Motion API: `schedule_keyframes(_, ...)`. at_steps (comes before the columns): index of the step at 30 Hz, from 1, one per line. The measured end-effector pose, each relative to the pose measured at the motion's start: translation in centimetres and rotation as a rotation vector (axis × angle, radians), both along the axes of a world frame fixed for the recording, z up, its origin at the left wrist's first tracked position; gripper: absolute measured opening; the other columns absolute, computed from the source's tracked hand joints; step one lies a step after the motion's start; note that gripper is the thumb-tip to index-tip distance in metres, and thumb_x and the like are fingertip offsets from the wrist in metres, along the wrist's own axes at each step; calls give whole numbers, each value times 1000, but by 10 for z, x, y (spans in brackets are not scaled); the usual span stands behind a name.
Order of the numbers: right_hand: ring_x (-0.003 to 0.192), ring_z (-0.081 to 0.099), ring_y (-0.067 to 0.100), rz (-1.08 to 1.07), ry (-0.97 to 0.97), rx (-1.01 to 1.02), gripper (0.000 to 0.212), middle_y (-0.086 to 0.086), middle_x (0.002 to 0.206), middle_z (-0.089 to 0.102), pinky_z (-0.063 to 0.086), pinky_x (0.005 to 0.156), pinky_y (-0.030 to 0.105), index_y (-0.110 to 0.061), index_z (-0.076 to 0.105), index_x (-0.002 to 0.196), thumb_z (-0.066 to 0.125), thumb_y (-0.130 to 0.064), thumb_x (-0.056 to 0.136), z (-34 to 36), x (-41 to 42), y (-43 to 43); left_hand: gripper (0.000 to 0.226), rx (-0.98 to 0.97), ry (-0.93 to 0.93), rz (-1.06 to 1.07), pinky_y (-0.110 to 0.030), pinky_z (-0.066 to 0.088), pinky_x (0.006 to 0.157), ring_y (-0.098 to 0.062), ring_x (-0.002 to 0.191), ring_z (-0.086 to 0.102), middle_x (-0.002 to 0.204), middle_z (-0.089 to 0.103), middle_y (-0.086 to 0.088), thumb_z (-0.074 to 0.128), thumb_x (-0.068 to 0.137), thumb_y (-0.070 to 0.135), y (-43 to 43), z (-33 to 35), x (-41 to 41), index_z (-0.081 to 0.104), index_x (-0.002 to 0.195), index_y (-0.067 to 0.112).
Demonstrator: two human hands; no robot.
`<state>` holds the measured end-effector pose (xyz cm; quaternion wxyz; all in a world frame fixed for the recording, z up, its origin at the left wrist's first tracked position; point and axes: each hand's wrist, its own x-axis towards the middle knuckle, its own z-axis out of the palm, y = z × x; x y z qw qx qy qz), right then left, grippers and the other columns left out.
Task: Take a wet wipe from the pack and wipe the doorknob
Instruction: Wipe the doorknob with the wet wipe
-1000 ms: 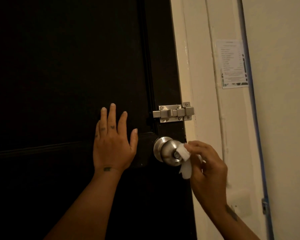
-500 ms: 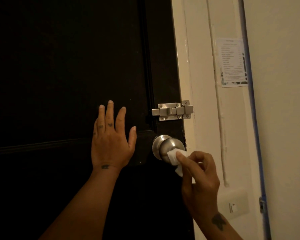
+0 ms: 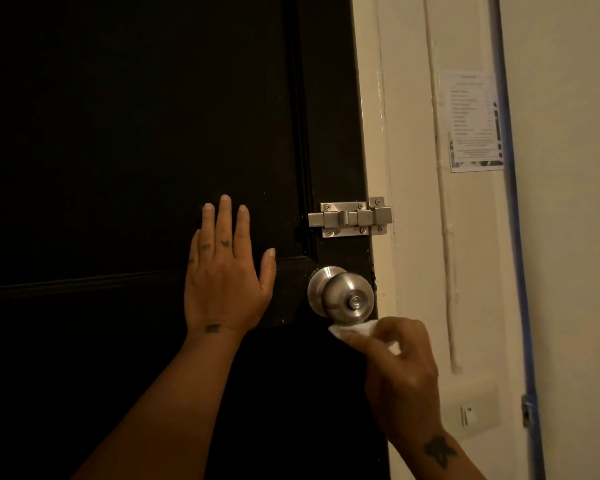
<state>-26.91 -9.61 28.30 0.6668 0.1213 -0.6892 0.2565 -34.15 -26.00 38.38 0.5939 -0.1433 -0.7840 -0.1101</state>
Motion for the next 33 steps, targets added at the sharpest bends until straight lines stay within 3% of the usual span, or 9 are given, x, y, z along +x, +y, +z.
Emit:
schedule_keyframes(3, 70, 39, 3, 27, 83, -168, 30, -4, 78, 46, 37, 66, 5, -6, 65, 73, 53, -33, 75, 8, -2, 8, 68, 3, -2, 4, -41, 14, 108, -33, 140, 16, 151, 23, -20, 24, 86, 46, 0, 0, 0, 22, 139, 4)
schedule_keyframes(7, 71, 46, 5, 132, 112, -248, 5, 2, 79, 48, 41, 64, 6, -7, 65, 77, 63, -12, 76, 43, 1, 8, 68, -5, -6, 9, -40, 14, 108, -33, 141, 15, 151, 22, -20, 23, 86, 46, 1, 0, 1, 21, 140, 5)
schedule_keyframes(9, 77, 50, 2, 183, 75, -200, 11, 3, 82, 52, 42, 66, 6, -9, 66, 79, 65, 1, 75, 58, 3, 3, 68, -4, -10, 11, -40, 13, 108, -32, 141, 14, 152, 21, -19, 23, 86, 46, 1, 0, 2, 21, 140, 5)
schedule_keyframes(12, 79, 53, 11, 123, 20, -26, 9, 9, 85, 58, 41, 65, 8, -6, 67, 79, 63, -8, 72, 71, 7, -8, 68, 0, -22, 3, -40, 14, 109, -32, 141, 13, 152, 20, -18, 23, 86, 47, 0, 0, 1, 19, 141, 6)
schedule_keyframes(17, 84, 51, 20, -83, -50, 302, 33, 13, 89, 64, 32, 68, 12, -11, 67, 78, 52, -39, 70, 72, 11, -13, 69, -3, -29, 3, -40, 14, 109, -31, 141, 13, 153, 20, -18, 22, 86, 47, 0, 0, 1, 19, 140, 5)
schedule_keyframes(21, 83, 49, 10, 140, -110, 20, 12, -2, 91, 54, 35, 69, 14, -22, 59, 88, 50, -24, 81, 68, 5, 4, 69, -6, -31, -6, -41, 15, 109, -32, 141, 13, 152, 20, -19, 21, 86, 47, 0, 0, 2, 20, 140, 4)
schedule_keyframes(25, 82, 53, 4, 256, -80, -168, 7, -8, 87, 54, 46, 66, 16, -27, 50, 88, 50, -21, 84, 48, 4, 7, 69, -3, -34, -19, -41, 15, 109, -32, 141, 13, 152, 20, -19, 21, 86, 47, 0, 0, 3, 21, 140, 4)
schedule_keyframes(29, 79, 52, 4, 228, -35, -231, 10, -11, 83, 52, 48, 63, 17, -24, 49, 82, 53, -15, 80, 28, 10, -4, 68, -5, -43, -26, -41, 15, 110, -32, 141, 12, 153, 19, -19, 23, 87, 46, 0, 0, 3, 20, 140, 4)
schedule_keyframes(33, 76, 50, -2, 226, -32, -206, 19, -12, 78, 50, 41, 64, 7, -23, 50, 76, 57, -5, 78, 16, 17, -25, 65, 14, -67, -60, -42, 13, 113, -30, 143, 6, 154, 13, -17, 35, 91, 41, 2, 1, 6, 16, 142, 5)
